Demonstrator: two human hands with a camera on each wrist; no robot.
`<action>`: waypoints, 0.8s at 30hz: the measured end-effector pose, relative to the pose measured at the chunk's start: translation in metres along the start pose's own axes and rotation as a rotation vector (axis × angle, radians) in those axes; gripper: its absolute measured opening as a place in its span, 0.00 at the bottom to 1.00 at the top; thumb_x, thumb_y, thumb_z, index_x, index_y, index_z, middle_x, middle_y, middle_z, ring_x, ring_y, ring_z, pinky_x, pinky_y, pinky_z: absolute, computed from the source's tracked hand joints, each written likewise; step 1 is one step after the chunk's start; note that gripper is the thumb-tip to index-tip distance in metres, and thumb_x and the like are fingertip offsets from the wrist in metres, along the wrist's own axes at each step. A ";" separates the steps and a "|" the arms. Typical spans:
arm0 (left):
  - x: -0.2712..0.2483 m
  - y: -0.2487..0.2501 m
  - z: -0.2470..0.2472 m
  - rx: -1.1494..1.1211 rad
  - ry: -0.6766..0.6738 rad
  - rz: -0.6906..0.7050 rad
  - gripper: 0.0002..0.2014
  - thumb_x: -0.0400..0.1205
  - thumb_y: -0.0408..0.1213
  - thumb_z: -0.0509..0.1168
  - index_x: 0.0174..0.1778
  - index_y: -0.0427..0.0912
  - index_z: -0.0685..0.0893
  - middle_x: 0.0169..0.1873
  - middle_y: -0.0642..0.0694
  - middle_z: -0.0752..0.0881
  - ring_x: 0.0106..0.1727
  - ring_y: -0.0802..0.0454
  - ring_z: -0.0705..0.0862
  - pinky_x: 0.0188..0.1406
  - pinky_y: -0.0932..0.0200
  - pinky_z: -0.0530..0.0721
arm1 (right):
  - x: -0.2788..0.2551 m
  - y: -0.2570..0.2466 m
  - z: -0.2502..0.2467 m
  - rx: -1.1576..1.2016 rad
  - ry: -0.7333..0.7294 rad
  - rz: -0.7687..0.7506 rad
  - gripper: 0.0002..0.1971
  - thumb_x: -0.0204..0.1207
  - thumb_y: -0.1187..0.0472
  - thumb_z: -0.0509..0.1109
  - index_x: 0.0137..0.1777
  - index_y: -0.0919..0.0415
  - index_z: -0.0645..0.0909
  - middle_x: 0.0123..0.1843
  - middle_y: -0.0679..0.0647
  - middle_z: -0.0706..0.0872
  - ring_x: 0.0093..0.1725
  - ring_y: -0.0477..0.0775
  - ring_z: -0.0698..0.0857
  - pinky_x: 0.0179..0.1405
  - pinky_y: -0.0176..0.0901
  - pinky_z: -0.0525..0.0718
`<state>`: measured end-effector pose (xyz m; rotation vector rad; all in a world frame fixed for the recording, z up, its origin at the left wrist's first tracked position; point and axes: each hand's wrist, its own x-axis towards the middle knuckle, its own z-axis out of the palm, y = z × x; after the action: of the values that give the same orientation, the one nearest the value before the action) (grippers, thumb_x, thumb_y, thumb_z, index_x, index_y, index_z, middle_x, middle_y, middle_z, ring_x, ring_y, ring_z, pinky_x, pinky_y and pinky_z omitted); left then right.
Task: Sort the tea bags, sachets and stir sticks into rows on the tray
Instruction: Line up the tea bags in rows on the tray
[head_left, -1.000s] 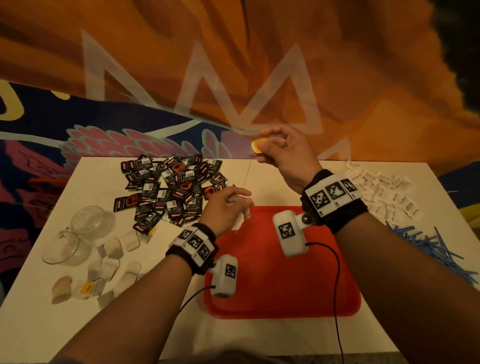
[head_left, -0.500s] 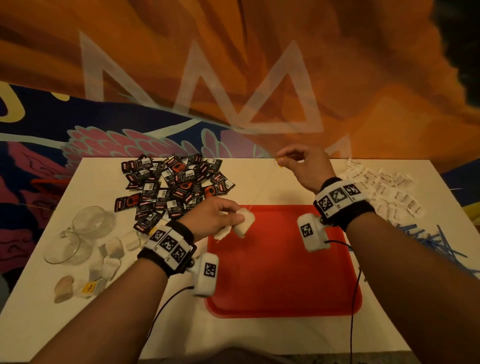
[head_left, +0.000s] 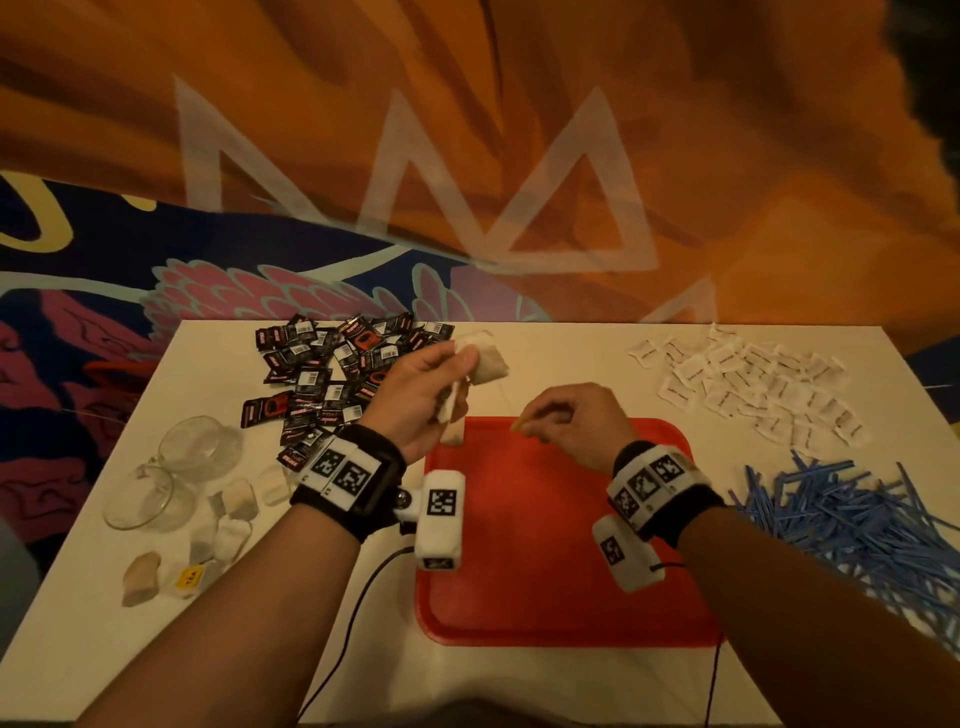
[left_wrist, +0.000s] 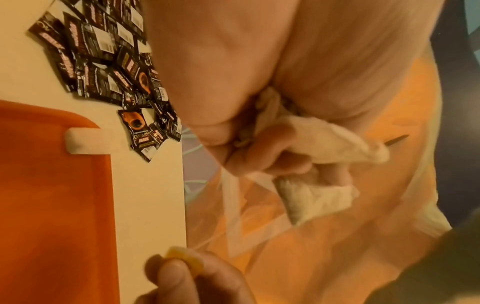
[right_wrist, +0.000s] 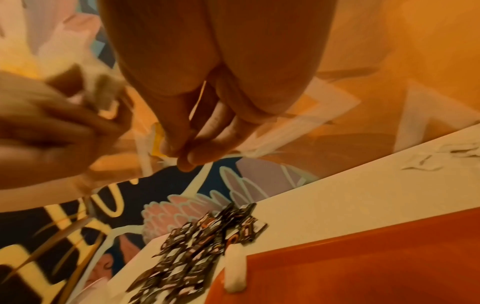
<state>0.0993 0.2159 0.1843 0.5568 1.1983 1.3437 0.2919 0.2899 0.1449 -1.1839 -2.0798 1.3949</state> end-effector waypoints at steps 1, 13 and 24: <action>0.002 -0.001 0.002 0.026 0.039 0.004 0.05 0.81 0.36 0.68 0.47 0.40 0.86 0.32 0.43 0.77 0.26 0.56 0.70 0.22 0.65 0.68 | -0.003 -0.002 0.007 0.012 -0.024 0.001 0.05 0.70 0.68 0.80 0.39 0.57 0.91 0.38 0.46 0.92 0.37 0.46 0.90 0.42 0.36 0.87; 0.014 -0.023 -0.004 0.217 0.179 -0.004 0.08 0.83 0.26 0.66 0.52 0.38 0.89 0.45 0.31 0.86 0.43 0.42 0.81 0.39 0.54 0.78 | -0.006 -0.030 0.029 0.460 0.137 0.099 0.05 0.72 0.70 0.78 0.43 0.60 0.87 0.36 0.52 0.89 0.33 0.45 0.85 0.32 0.35 0.83; 0.001 -0.033 0.006 0.188 0.051 0.004 0.15 0.82 0.15 0.58 0.61 0.28 0.83 0.27 0.51 0.87 0.25 0.60 0.83 0.28 0.66 0.80 | 0.016 -0.027 0.032 0.348 0.330 0.223 0.07 0.67 0.62 0.81 0.33 0.49 0.88 0.36 0.49 0.91 0.39 0.50 0.88 0.38 0.44 0.81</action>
<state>0.1185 0.2111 0.1568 0.6617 1.3751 1.2619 0.2494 0.2800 0.1522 -1.4106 -1.4498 1.4659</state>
